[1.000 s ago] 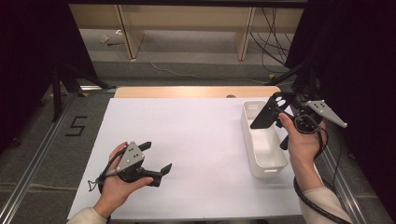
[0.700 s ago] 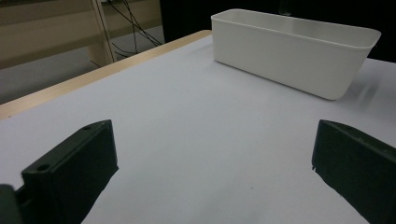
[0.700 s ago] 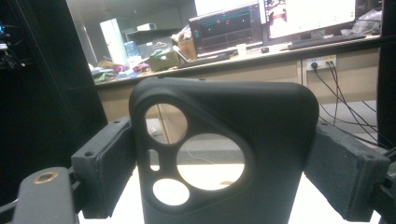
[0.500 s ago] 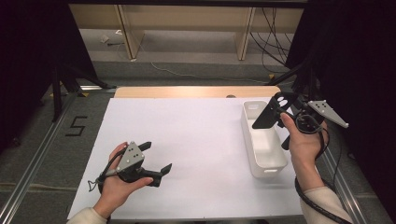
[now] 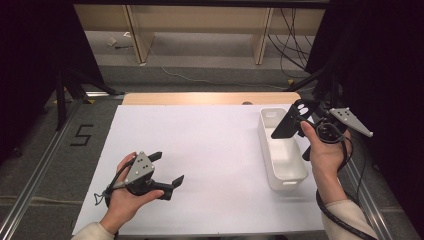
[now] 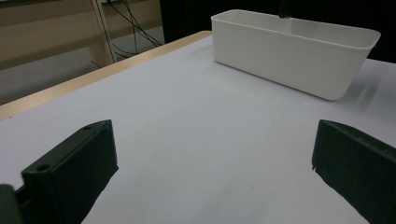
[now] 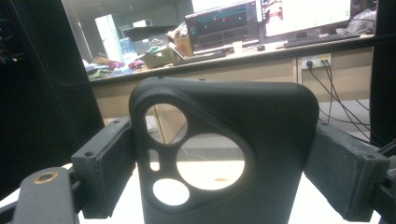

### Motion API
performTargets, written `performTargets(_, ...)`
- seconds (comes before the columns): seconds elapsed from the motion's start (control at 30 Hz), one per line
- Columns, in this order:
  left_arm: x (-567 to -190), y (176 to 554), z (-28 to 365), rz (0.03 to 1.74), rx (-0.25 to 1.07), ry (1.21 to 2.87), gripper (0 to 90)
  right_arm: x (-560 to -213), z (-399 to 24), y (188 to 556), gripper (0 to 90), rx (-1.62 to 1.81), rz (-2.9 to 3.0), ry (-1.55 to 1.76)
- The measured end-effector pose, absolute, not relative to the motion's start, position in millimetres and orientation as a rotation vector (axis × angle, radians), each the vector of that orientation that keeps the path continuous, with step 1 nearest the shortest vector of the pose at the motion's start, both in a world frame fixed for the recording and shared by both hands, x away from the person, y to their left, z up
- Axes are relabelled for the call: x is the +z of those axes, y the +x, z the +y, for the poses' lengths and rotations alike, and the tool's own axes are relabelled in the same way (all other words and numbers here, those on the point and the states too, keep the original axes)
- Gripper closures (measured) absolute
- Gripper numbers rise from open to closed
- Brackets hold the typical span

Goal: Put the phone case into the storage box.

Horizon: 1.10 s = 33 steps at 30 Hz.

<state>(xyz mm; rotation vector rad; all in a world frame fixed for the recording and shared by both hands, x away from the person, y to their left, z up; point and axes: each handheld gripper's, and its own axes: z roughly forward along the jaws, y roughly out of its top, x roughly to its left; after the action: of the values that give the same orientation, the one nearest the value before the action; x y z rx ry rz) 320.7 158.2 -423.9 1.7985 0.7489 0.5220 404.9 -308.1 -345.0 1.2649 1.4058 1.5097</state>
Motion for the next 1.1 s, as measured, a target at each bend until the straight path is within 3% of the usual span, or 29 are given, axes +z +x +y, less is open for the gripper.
performTargets(1.1, -424.2, 320.9, 158.1, 0.749, 0.517, 1.797, 0.0, -353.6, -309.4, 410.4, 16.0, 1.453, 1.429, 1.269)
